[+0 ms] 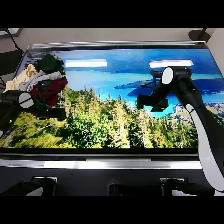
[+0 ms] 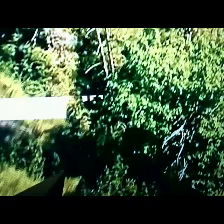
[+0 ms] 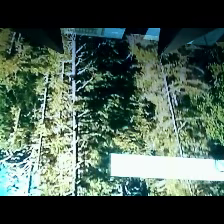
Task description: Fold the shirts.
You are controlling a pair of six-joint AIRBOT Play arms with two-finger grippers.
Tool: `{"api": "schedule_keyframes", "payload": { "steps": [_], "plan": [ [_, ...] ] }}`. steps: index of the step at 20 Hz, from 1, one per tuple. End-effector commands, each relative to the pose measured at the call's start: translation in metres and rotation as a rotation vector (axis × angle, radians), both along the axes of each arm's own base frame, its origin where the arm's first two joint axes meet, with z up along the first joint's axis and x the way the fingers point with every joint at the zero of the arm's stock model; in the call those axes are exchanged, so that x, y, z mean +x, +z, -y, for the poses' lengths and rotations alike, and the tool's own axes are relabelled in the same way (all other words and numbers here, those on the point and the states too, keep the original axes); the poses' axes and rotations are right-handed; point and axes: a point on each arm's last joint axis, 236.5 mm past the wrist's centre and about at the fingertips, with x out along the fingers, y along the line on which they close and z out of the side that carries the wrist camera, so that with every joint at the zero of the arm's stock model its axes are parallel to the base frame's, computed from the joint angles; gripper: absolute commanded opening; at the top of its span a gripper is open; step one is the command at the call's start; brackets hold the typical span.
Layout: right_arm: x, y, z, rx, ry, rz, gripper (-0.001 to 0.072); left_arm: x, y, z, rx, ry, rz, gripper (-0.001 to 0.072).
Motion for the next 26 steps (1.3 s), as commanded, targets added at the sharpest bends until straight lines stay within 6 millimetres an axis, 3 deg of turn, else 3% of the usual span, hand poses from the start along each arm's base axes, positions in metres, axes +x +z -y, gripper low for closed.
{"api": "schedule_keyframes", "payload": {
  "steps": [1, 17, 20, 22, 24, 26],
  "plan": [
    [0.000, 0.000, 0.000, 0.000, 0.001, -0.001, 0.0670, 0.000, 0.000, 0.000, 0.000, -0.001, 0.000, 0.0685],
    [0.000, 0.000, 0.000, 0.000, 0.001, -0.001, 0.0670, 0.005, 0.001, 0.001, -0.005, 0.001, 0.019, 0.0685],
    [0.007, 0.001, -0.002, 0.007, -0.003, 0.028, 0.0672, 0.028, 0.008, 0.008, -0.038, 0.007, 0.123, 0.0684],
    [0.028, 0.004, -0.004, 0.017, -0.018, 0.117, 0.0678, 0.050, 0.018, 0.017, -0.084, 0.017, 0.224, 0.0685],
    [0.049, 0.009, -0.001, 0.008, -0.031, 0.208, 0.0680, 0.095, 0.050, 0.020, -0.130, 0.054, 0.442, 0.0686],
    [0.062, 0.012, 0.008, -0.029, -0.034, 0.266, 0.0708, 0.145, 0.097, -0.014, -0.296, 0.383, 0.614, 0.0686]
  ]
}}
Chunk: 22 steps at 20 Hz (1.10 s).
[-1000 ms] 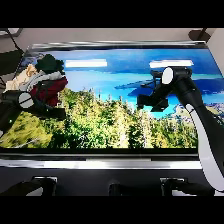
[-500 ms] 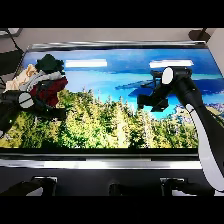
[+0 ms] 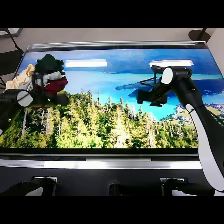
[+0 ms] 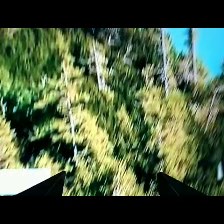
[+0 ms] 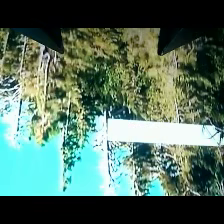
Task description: Fold the shirts.
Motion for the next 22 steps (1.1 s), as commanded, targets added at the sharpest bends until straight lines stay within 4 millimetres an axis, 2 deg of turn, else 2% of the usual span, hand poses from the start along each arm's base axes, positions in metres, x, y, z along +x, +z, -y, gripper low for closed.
{"api": "schedule_keyframes", "payload": {
  "steps": [1, 2, 4, 6, 7, 9, 11, 14, 17, 20, 21, 22],
  "plan": [
    [0.030, 0.007, 0.014, -0.057, -0.018, 0.133, 0.0708, 0.078, 0.062, -0.056, -0.307, 0.426, 0.264, 0.0686],
    [0.033, 0.008, 0.018, -0.076, -0.021, 0.146, 0.0708, 0.089, 0.057, -0.092, -0.441, 0.609, 0.228, 0.0686],
    [0.035, 0.008, 0.021, -0.089, -0.020, 0.155, 0.0708, 0.089, 0.018, -0.139, -0.650, 0.826, 0.082, 0.0686],
    [0.034, 0.008, 0.021, -0.095, 0.004, 0.156, 0.0708, 0.071, -0.028, -0.174, -0.728, 0.958, -0.061, 0.0687],
    [0.033, 0.007, 0.021, -0.097, 0.006, 0.150, 0.0708, 0.062, -0.045, -0.189, -0.720, 0.995, -0.087, 0.0686],
    [0.029, 0.006, 0.021, -0.099, 0.007, 0.131, 0.0708, 0.056, -0.069, -0.208, -0.713, 1.048, -0.085, 0.0687],
    [0.028, 0.005, 0.021, -0.099, 0.007, 0.128, 0.0708, 0.063, -0.085, -0.216, -0.739, 1.092, -0.044, 0.0686],
    [0.029, 0.006, 0.021, -0.099, 0.008, 0.133, 0.0707, 0.082, -0.111, -0.210, -0.818, 1.113, -0.034, 0.0686],
    [0.026, 0.004, 0.022, -0.107, 0.026, 0.120, 0.0707, 0.109, -0.116, -0.210, -0.847, 1.069, 0.071, 0.0685],
    [0.016, 0.001, 0.022, -0.109, 0.029, 0.076, 0.0707, 0.109, -0.136, -0.210, -0.838, 1.074, 0.047, 0.0682],
    [0.012, 0.000, 0.023, -0.110, 0.030, 0.058, 0.0707, 0.108, -0.142, -0.210, -0.833, 1.077, 0.039, 0.0642],
    [0.007, -0.002, 0.023, -0.113, 0.032, 0.037, 0.0707, 0.108, -0.145, -0.209, -0.832, 1.078, 0.032, 0.0427]
  ]
}}
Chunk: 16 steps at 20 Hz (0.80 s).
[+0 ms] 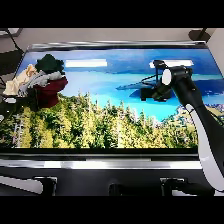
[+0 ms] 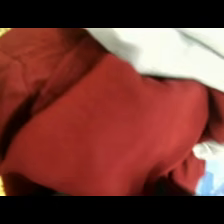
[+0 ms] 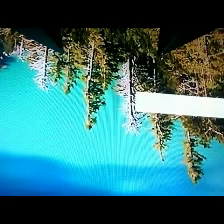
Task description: Fold the shirts.
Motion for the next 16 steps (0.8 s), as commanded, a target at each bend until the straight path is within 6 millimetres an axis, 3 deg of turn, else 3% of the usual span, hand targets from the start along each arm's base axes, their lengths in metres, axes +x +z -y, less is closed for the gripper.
{"api": "schedule_keyframes", "payload": {
  "steps": [1, 2, 4, 6, 8, 10, 12, 14, 16],
  "plan": [
    [-0.015, -0.004, 0.000, -0.005, 0.006, -0.065, 0.0699, 0.003, -0.012, -0.001, 0.000, 0.005, 0.003, 0.0112],
    [-0.017, -0.005, 0.001, -0.008, 0.006, -0.076, 0.0699, 0.004, -0.007, 0.003, 0.004, -0.016, 0.008, 0.0034],
    [-0.017, -0.005, 0.003, -0.022, 0.019, -0.074, 0.0694, 0.008, 0.023, 0.014, 0.098, -0.109, 0.065, 0.0033],
    [-0.016, -0.005, 0.004, -0.027, 0.034, -0.070, 0.0696, 0.013, 0.078, 0.033, 0.227, -0.221, 0.166, 0.0033],
    [-0.008, -0.003, 0.003, -0.026, 0.034, -0.032, 0.0685, 0.005, 0.155, 0.078, 0.355, -0.384, 0.302, 0.0033],
    [0.000, 0.008, 0.009, -0.053, 0.043, 0.015, 0.0666, -0.020, 0.231, 0.139, 0.414, -0.524, 0.445, 0.0033],
    [0.004, 0.040, 0.020, -0.087, 0.036, 0.097, 0.0667, -0.060, 0.301, 0.202, 0.449, -0.644, 0.598, 0.0033],
    [0.000, 0.084, 0.039, -0.145, 0.018, 0.195, 0.0667, -0.107, 0.351, 0.260, 0.450, -0.758, 0.730, 0.0032],
    [-0.018, 0.129, 0.061, -0.198, -0.011, 0.285, 0.0668, -0.152, 0.375, 0.313, 0.385, -0.875, 0.806, 0.0032]
  ]
}}
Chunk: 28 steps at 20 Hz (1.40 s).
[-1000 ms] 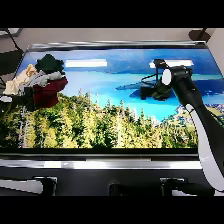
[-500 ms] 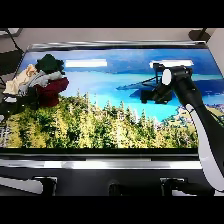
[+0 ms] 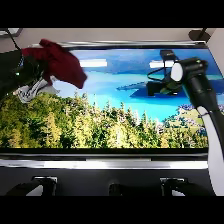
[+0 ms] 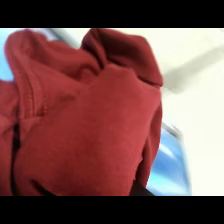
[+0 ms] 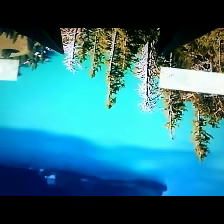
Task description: Fold the shirts.
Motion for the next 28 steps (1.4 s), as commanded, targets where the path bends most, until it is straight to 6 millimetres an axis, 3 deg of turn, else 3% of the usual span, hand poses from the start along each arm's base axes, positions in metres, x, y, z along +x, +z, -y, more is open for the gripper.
{"api": "schedule_keyframes", "payload": {
  "steps": [1, 3, 5, 6, 9, 11, 12, 14, 16, 19, 21, 23, 25, 26, 28],
  "plan": [
    [-0.029, 0.073, 0.036, -0.086, -0.045, 0.148, 0.0668, -0.089, 0.049, 0.094, -0.009, -0.282, 0.080, 0.0033],
    [-0.061, 0.103, 0.046, -0.079, -0.065, 0.182, 0.0668, -0.123, 0.016, 0.139, 0.043, -0.462, -0.018, 0.0033],
    [-0.094, 0.117, 0.054, -0.072, -0.083, 0.172, 0.0668, -0.150, -0.042, 0.171, 0.091, -0.599, -0.172, 0.0032],
    [-0.109, 0.117, 0.058, -0.074, -0.093, 0.141, 0.0668, -0.161, -0.074, 0.182, 0.106, -0.641, -0.249, 0.0033],
    [-0.146, 0.102, 0.065, -0.092, -0.118, -0.005, 0.0668, -0.201, -0.197, 0.209, 0.163, -0.734, -0.563, 0.0033],
    [-0.149, 0.094, 0.063, -0.090, -0.116, -0.035, 0.0667, -0.218, -0.256, 0.216, 0.208, -0.763, -0.710, 0.0033],
    [-0.146, 0.089, 0.060, -0.078, -0.114, -0.039, 0.0667, -0.217, -0.273, 0.217, 0.208, -0.755, -0.757, 0.0033],
    [-0.141, 0.075, 0.053, -0.057, -0.105, -0.057, 0.0667, -0.202, -0.289, 0.216, 0.169, -0.711, -0.811, 0.0058],
    [-0.136, 0.054, 0.040, -0.028, -0.081, -0.104, 0.0668, -0.180, -0.278, 0.213, 0.083, -0.669, -0.822, 0.0665],
    [-0.119, 0.014, 0.014, 0.028, -0.015, -0.174, 0.0668, -0.146, -0.233, 0.189, 0.066, -0.695, -0.723, 0.0684],
    [-0.111, -0.015, -0.006, 0.061, 0.060, -0.246, 0.0669, -0.132, -0.217, 0.148, 0.127, -0.682, -0.698, 0.0682],
    [-0.117, -0.046, -0.020, 0.080, 0.138, -0.372, 0.0669, -0.133, -0.228, 0.093, 0.277, -0.638, -0.737, 0.0681],
    [-0.132, -0.077, -0.021, 0.064, 0.183, -0.518, 0.0668, -0.151, -0.253, 0.039, 0.472, -0.622, -0.841, 0.0681],
    [-0.141, -0.093, -0.020, 0.061, 0.202, -0.579, 0.0668, -0.162, -0.264, 0.029, 0.518, -0.652, -0.869, 0.0681],
    [-0.164, -0.121, -0.018, 0.095, 0.197, -0.688, 0.0667, -0.180, -0.279, 0.047, 0.460, -0.728, -0.864, 0.0681]
  ]
}}
